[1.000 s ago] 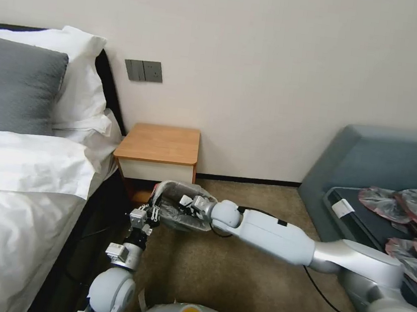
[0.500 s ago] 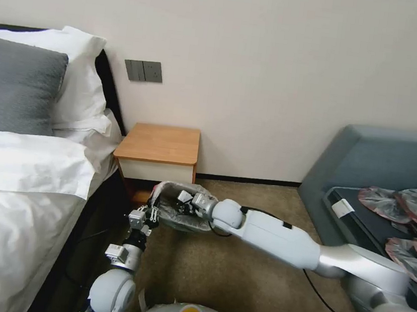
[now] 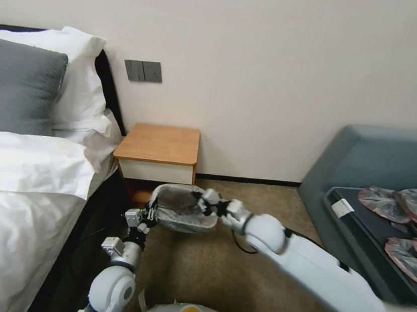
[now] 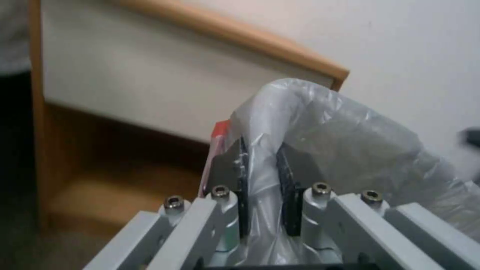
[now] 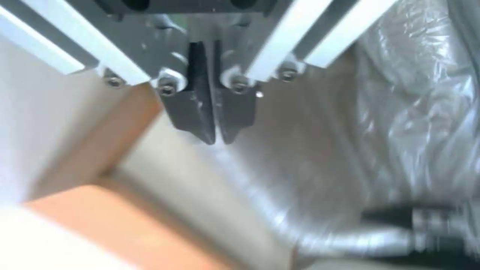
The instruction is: Pick up the garbage bag from the table and place it over the trash can.
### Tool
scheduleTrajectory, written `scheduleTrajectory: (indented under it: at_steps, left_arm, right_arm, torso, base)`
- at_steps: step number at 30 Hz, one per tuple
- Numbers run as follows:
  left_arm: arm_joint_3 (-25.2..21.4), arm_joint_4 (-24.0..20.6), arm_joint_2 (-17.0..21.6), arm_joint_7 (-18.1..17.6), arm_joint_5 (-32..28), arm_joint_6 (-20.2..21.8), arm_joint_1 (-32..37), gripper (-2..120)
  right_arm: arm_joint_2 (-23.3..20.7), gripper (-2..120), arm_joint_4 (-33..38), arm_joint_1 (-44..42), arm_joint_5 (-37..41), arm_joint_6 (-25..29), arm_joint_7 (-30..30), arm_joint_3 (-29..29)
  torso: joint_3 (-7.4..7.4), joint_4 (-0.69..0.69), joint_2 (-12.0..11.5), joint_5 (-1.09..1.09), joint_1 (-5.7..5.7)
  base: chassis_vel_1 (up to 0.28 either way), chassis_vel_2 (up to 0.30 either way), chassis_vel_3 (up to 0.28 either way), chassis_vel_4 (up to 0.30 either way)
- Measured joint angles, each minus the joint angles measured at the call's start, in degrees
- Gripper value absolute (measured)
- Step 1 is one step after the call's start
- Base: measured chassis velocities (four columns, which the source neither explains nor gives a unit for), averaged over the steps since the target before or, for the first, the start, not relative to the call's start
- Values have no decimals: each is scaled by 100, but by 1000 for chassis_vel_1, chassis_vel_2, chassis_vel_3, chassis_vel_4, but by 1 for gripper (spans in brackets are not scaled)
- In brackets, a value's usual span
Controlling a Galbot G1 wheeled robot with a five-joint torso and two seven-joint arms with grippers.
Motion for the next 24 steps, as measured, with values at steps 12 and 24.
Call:
scheduleTrajectory:
  at_steps: [12, 24]
  left_arm:
    - [-110, -92, 203, -69, -1018, 1152, 19, 11]
    - [0, 425, 278, -93, -1243, 1366, -81, 11]
  right_arm:
    - [731, 53, 359, -2059, 42, 795, 504, 2331]
    - [1208, 96, 225, -2715, 206, 1036, 389, 3171]
  torso:
    - [0, 3, 0, -2, 0]
    - [0, 6, 0, -1, 0]
  base:
    - [0, 0, 0, 0]
    - [0, 0, 0, 0]
